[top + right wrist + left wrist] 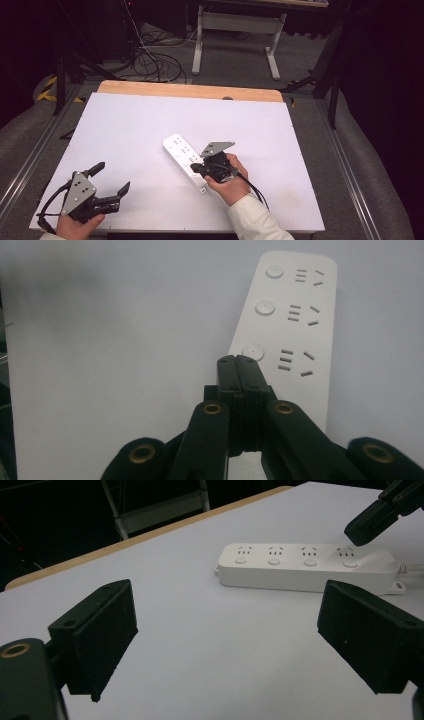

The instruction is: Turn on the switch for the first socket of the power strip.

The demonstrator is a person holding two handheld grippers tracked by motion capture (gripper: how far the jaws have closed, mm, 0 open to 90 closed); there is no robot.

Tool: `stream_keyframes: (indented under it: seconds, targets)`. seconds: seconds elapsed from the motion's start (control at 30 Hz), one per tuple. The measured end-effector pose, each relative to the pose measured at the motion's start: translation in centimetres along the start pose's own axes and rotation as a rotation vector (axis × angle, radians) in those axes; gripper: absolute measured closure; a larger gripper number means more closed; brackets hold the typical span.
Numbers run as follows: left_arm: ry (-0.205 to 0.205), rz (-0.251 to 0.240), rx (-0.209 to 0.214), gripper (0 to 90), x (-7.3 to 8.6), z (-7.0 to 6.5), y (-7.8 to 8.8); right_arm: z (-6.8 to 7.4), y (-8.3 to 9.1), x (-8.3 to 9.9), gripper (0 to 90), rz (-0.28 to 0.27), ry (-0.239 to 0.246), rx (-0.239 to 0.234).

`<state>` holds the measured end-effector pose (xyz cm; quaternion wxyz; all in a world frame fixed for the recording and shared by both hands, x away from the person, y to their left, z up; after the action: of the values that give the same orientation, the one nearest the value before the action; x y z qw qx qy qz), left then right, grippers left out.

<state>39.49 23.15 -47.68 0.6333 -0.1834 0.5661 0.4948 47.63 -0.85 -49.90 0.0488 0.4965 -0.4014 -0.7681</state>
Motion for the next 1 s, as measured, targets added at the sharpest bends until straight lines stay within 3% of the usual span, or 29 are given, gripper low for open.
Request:
stream_keyframes:
  seconds: [0.43,1.0]
  targets:
    - [-0.001,0.003,0.003,9.6,0.0,-0.1,0.0,-0.2,-1.2,0.8,90.0,0.052,0.004,0.034]
    - [-0.006,0.004,0.001,9.7,0.0,0.0,0.0,-0.3,-1.5,1.2,90.0,0.069,0.029,0.055]
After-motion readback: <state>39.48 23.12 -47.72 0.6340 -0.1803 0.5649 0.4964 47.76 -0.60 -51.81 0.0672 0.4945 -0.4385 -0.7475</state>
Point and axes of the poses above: each handheld gripper's, and its own axes: y roughly backward along the jaws, x roughly out of its underside, z roughly to its left, the point moved 9 cm from there along -y, roughly forward along the jaws, and after that the axes turned 9 degrees about -y, right-handed, at the moved point
